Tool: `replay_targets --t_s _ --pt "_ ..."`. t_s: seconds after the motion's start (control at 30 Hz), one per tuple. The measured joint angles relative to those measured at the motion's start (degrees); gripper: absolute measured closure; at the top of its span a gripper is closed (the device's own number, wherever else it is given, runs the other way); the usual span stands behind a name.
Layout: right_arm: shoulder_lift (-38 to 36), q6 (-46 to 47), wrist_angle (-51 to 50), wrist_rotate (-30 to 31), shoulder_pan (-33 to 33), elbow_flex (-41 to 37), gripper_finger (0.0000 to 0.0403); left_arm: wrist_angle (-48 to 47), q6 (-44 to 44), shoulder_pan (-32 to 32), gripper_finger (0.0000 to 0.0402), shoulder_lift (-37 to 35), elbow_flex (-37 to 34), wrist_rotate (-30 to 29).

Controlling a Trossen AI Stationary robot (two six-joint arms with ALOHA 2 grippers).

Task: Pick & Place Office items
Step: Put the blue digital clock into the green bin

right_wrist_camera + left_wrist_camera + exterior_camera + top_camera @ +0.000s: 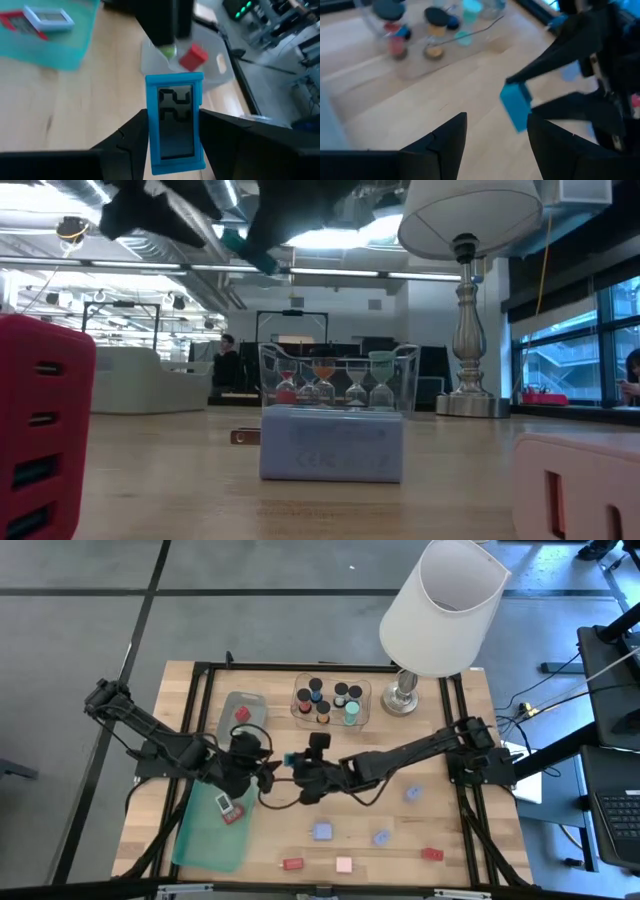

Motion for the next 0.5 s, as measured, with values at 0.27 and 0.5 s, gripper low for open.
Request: replay_targets --t_s 0.27,0.5 --pt "0.0 -3.81 3.67 3.87 1.39 0.0 0.0253 5.9 4.75 3.43 0.0198 0.0 0.0 0.47" --pt "0.0 -6.4 3.87 7.97 1.71 -0.02 0.0253 8.56 4.9 6.76 0.0204 0.0 0.0 5.16"
